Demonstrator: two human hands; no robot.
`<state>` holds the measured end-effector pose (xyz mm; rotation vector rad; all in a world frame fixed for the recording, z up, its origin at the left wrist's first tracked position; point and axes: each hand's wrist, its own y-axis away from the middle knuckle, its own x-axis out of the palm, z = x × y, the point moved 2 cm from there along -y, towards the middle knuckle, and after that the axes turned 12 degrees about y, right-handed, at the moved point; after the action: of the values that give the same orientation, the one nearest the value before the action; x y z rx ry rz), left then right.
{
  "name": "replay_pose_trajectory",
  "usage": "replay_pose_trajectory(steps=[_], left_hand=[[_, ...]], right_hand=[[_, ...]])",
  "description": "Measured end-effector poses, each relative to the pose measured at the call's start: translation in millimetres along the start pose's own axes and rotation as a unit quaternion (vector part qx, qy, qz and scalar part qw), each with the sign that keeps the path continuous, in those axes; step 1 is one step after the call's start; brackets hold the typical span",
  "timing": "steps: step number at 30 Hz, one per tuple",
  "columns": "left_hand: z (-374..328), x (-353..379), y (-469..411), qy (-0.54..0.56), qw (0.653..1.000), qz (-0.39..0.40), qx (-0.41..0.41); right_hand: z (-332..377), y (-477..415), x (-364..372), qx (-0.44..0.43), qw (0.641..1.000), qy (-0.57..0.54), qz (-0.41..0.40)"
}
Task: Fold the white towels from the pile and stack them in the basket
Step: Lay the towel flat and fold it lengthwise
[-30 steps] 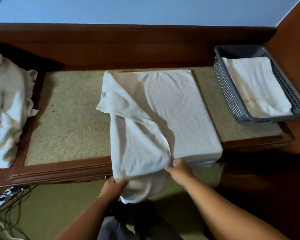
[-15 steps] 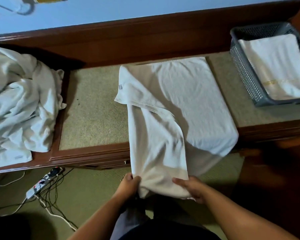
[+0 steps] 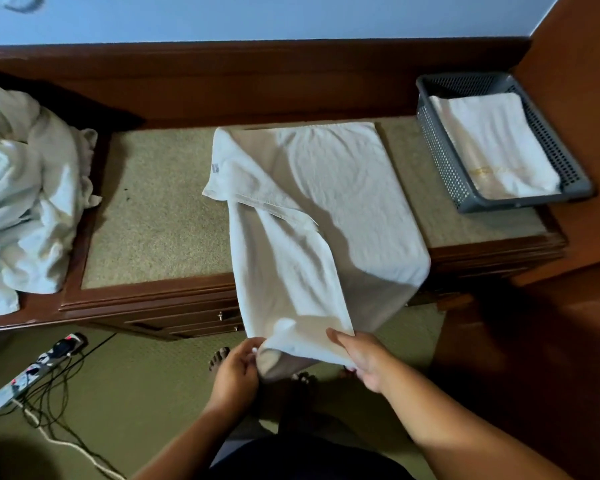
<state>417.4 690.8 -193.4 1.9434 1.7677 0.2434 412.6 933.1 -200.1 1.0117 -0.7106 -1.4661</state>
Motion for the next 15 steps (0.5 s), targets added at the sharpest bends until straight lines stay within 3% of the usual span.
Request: replay_pose_trajectory(steps=[5, 10, 15], left_hand=[[-8, -1, 1, 0.014, 1.0, 0.015, -0.013], [2, -3, 11, -0.136, 0.988, 0.035, 0.055], [14, -4, 17, -0.207, 0.976, 0.044, 0.05]], right_hand=[[4, 9, 6, -0.008, 0.999, -0.033, 0.022], [10, 15, 1, -0.022, 0.999, -0.016, 0.028], [1, 10, 0, -0.026, 0.999, 0.034, 0.003]])
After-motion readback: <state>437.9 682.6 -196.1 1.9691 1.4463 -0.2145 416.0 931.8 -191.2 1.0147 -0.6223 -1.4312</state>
